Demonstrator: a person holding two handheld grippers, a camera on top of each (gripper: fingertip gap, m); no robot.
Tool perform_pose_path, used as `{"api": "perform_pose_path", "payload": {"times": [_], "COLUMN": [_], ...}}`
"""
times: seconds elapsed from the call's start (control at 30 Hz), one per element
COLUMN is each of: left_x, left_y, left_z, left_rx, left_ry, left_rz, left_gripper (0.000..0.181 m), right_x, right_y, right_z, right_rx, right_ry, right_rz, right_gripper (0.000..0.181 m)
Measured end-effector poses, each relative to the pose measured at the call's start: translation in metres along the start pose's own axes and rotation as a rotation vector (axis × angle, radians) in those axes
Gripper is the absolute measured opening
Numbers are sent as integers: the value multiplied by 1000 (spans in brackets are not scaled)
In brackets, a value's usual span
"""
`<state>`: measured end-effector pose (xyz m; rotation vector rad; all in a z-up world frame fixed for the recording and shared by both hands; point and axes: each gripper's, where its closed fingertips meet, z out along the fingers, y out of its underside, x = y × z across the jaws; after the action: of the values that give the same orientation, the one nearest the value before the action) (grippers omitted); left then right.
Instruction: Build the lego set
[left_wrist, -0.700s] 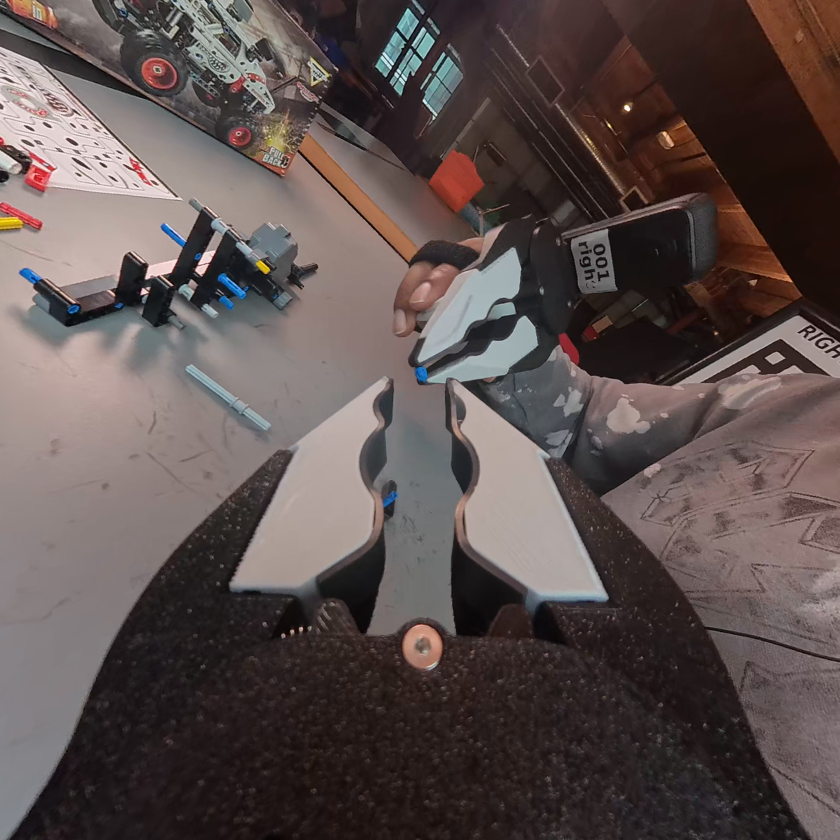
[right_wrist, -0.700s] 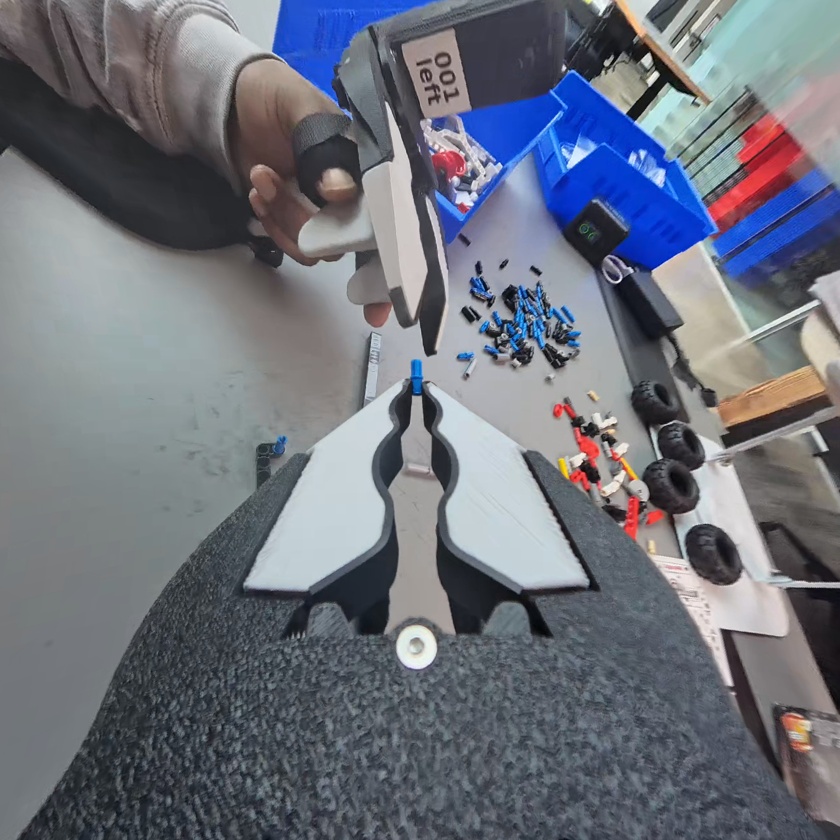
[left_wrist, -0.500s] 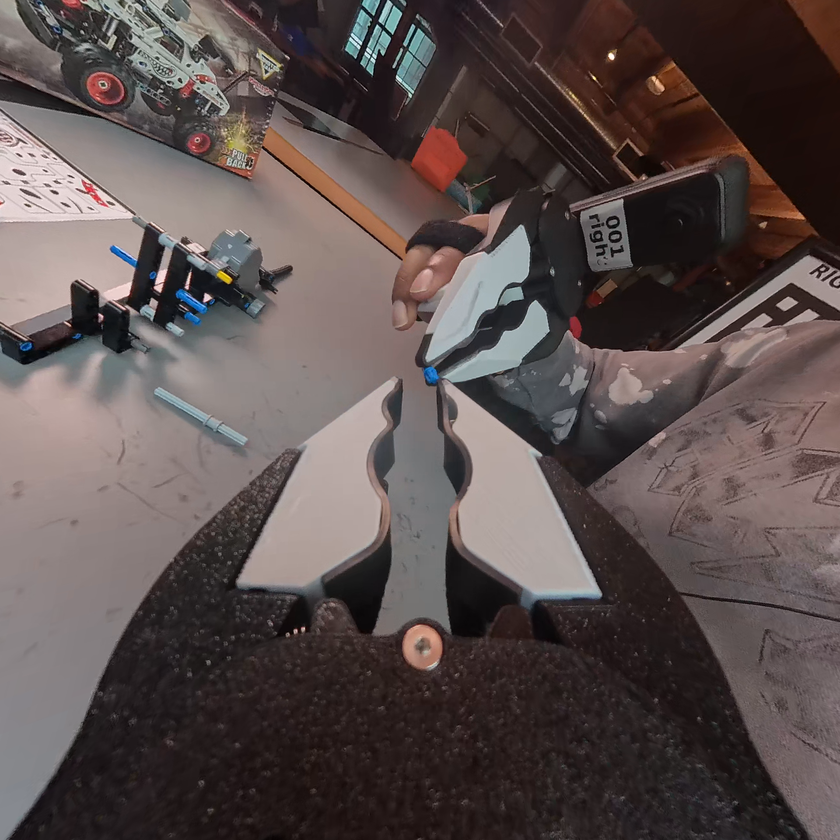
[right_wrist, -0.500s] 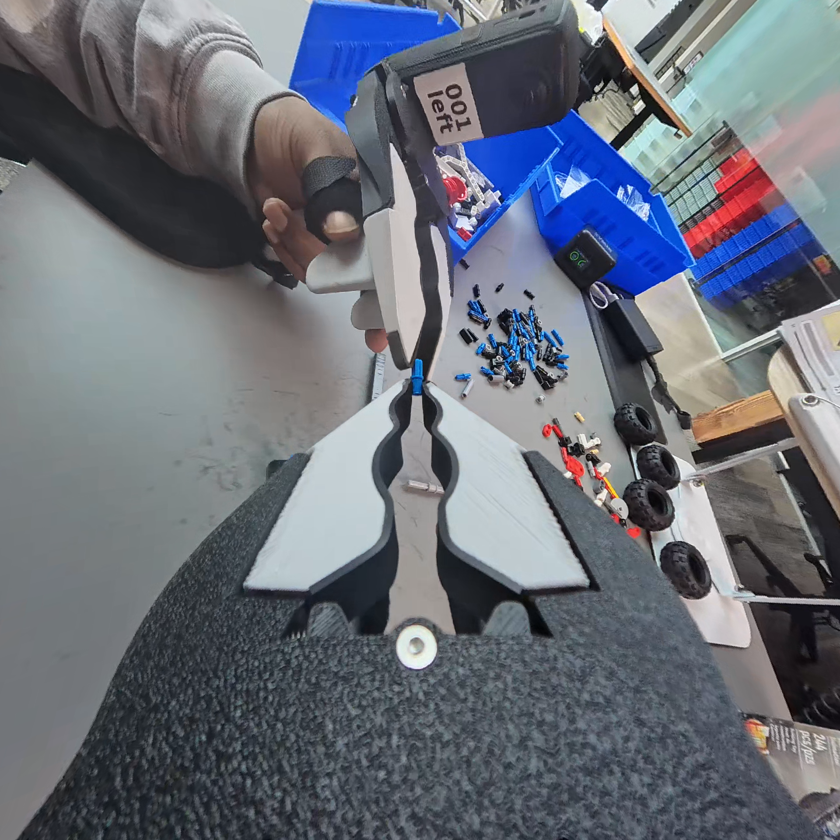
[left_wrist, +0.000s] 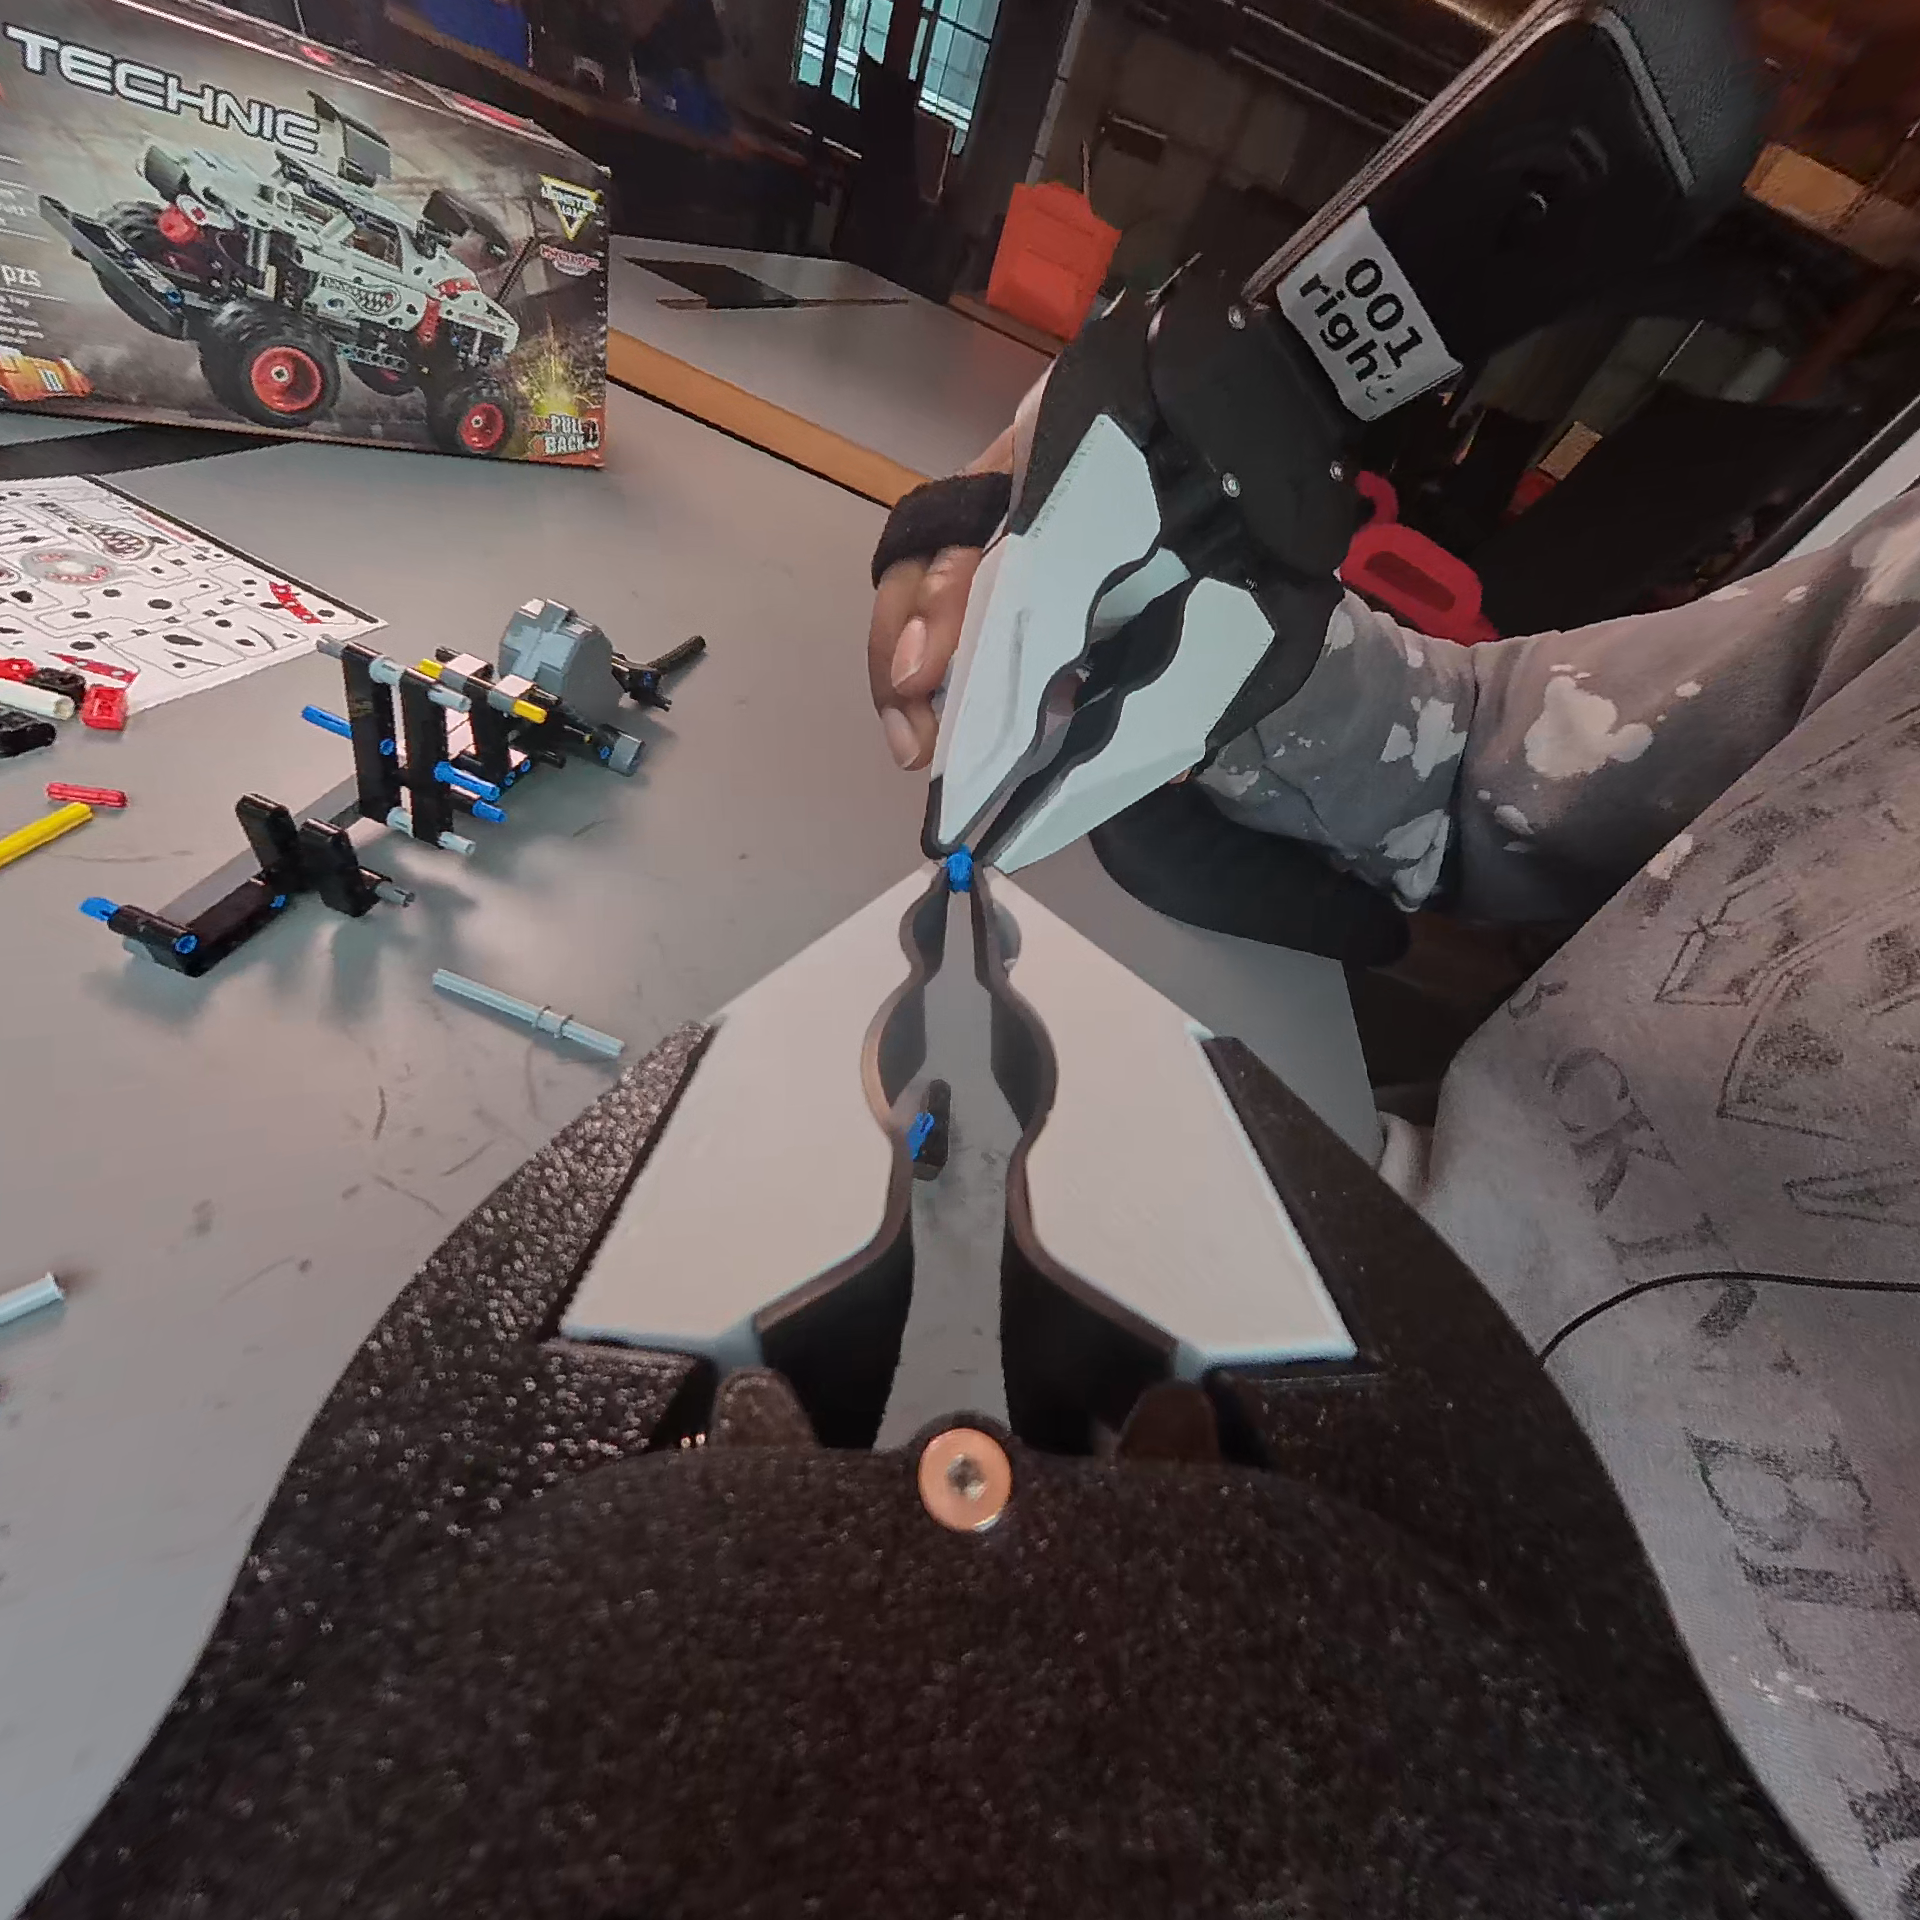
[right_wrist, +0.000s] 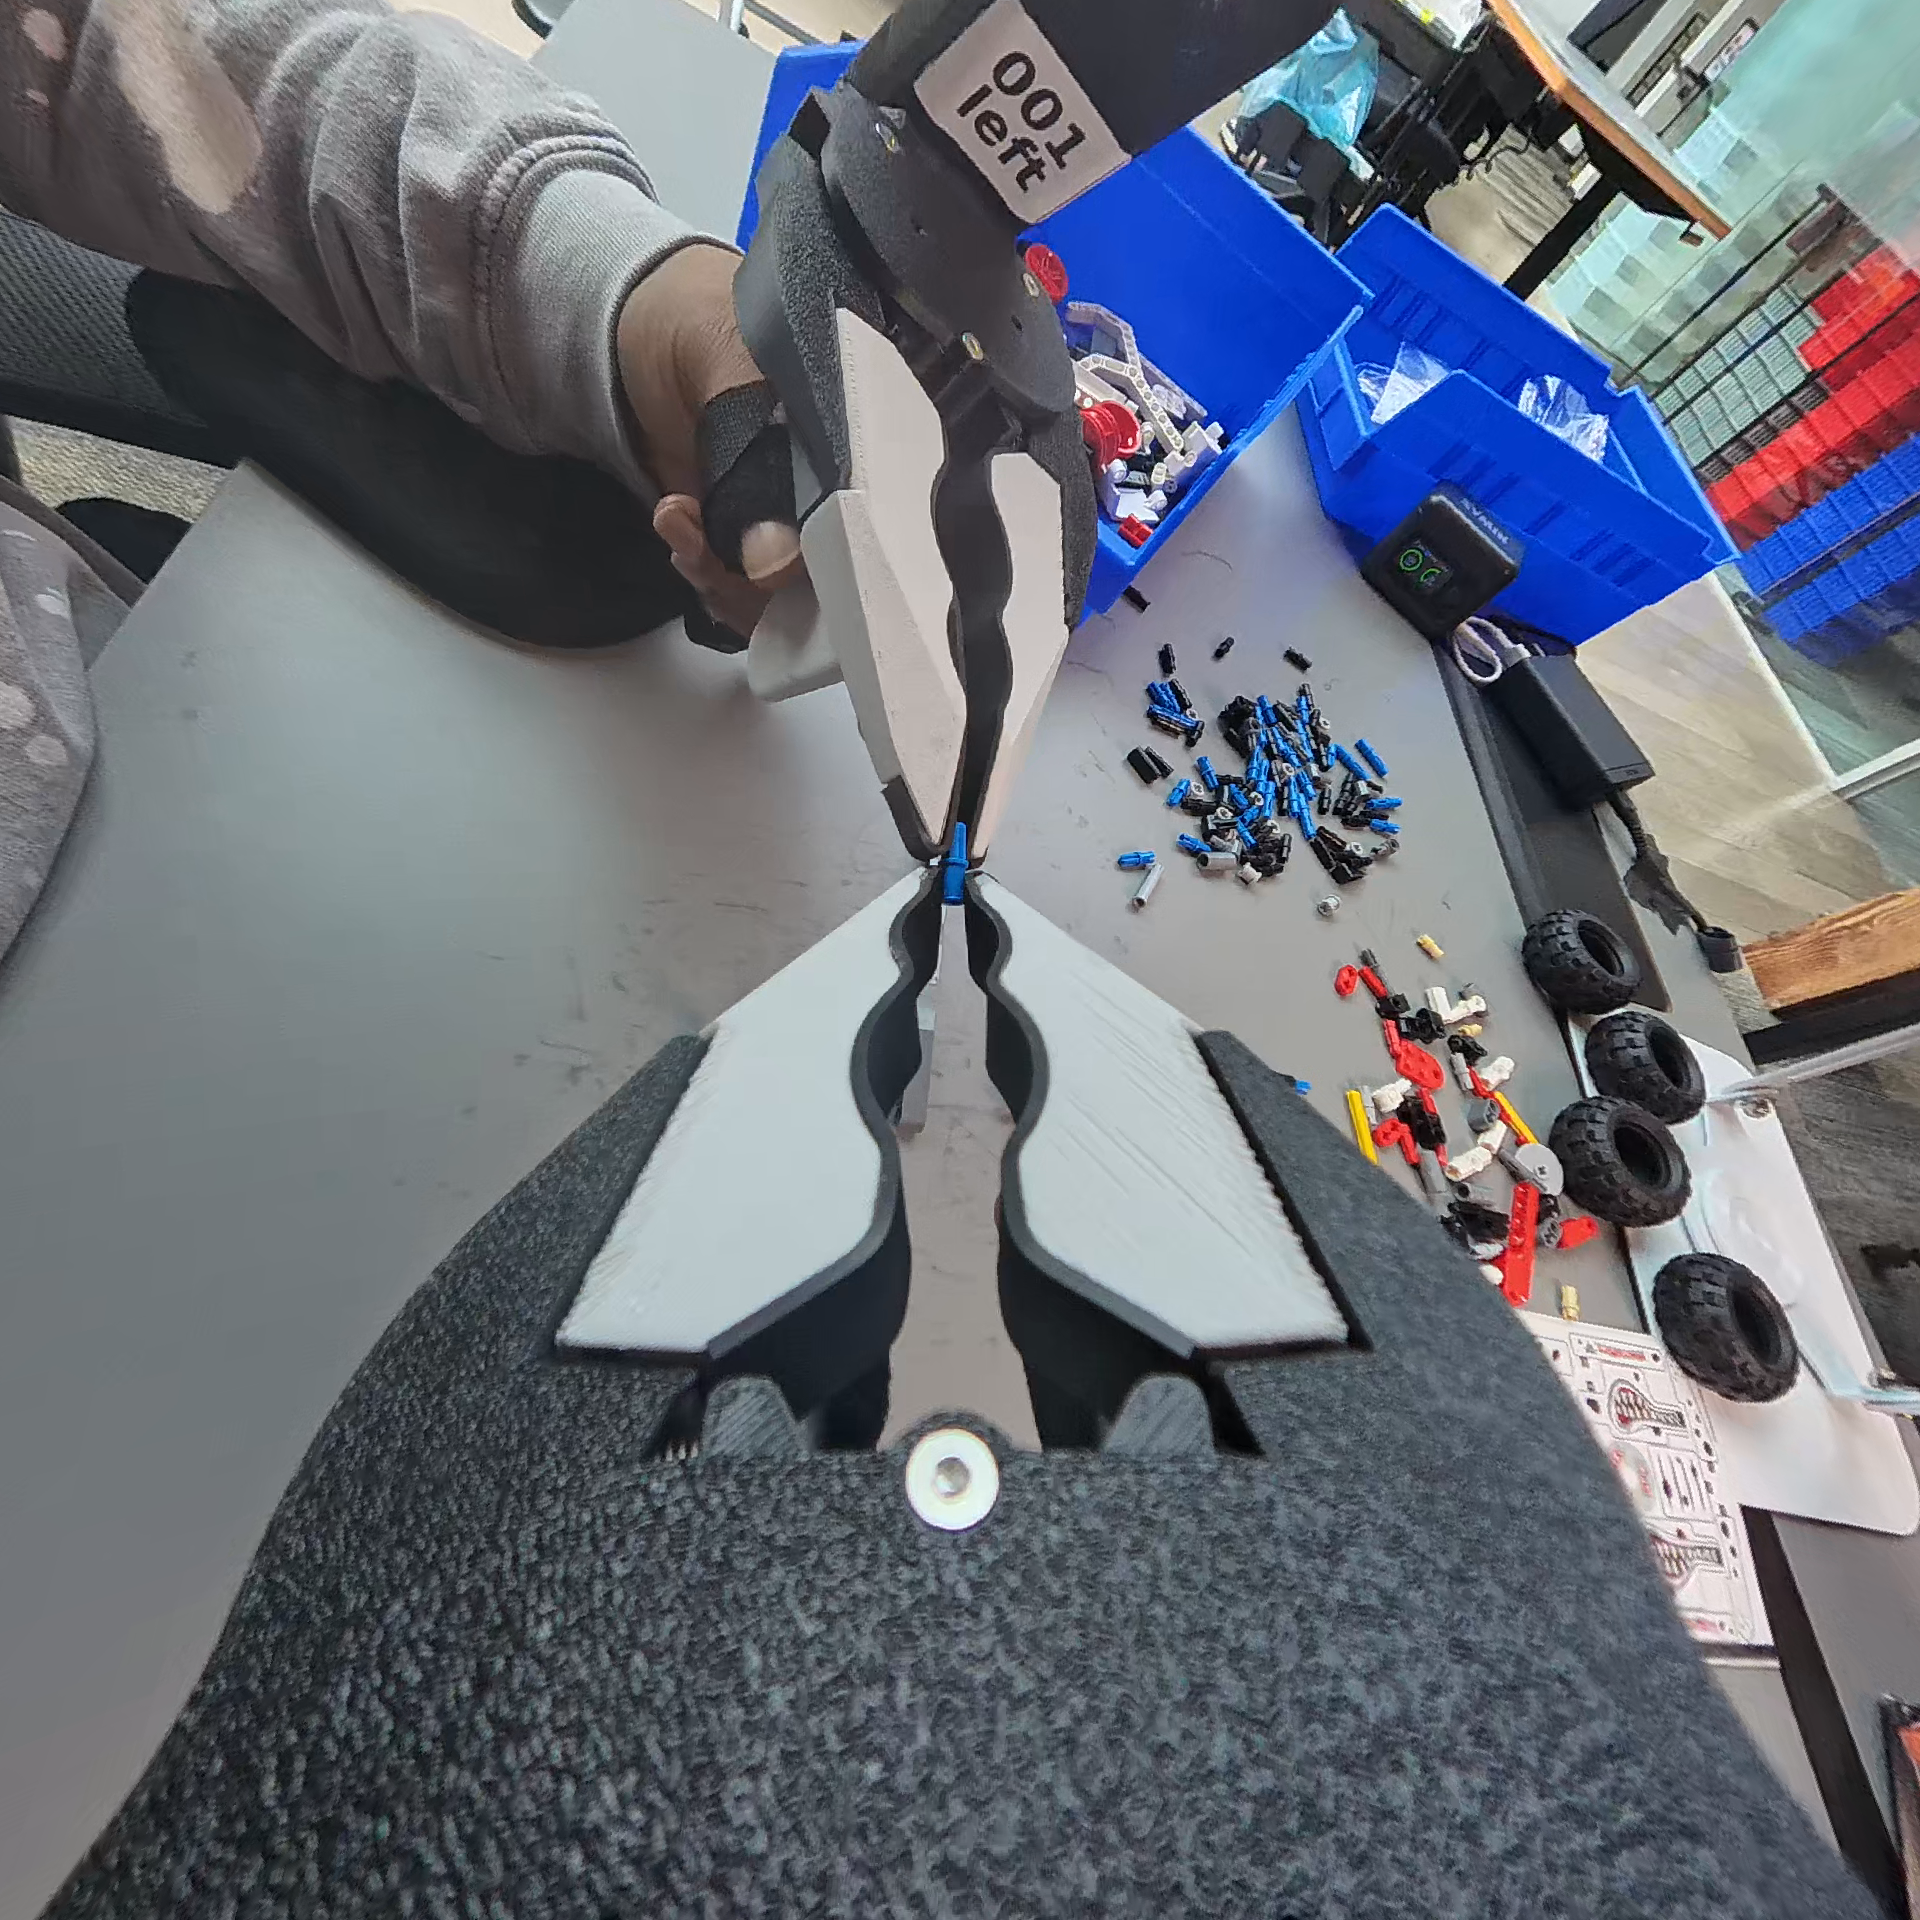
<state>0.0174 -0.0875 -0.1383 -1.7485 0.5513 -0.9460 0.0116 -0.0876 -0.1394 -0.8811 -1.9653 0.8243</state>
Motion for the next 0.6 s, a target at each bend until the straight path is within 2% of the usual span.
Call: {"api": "perform_pose_path", "payload": {"times": [0.03,0.2,0.27,0.37,0.6], "left_x": [1,17,23,31,34], "left_y": [-2,-25,-29,-31,-29], "left_z": [-1,-14,-17,-18,-16], "left_rx": [10,165,182,182,166], "left_ry": [16,310,399,483,524], "left_rz": [-24,-373,-463,-526,-582], "left_gripper": [7,5,5,5,5], "right_x": [1,2,-1,-2,-4], "right_y": [-2,-24,-34,-40,-43], "right_z": [-1,-9,-11,-10,-12], "right_rx": [17,137,180,183,179], "right_ry": [6,66,87,125,155], "right_rz": [-8,-116,-163,-225,-307], "right_gripper": [4,10,12,13,9]}}
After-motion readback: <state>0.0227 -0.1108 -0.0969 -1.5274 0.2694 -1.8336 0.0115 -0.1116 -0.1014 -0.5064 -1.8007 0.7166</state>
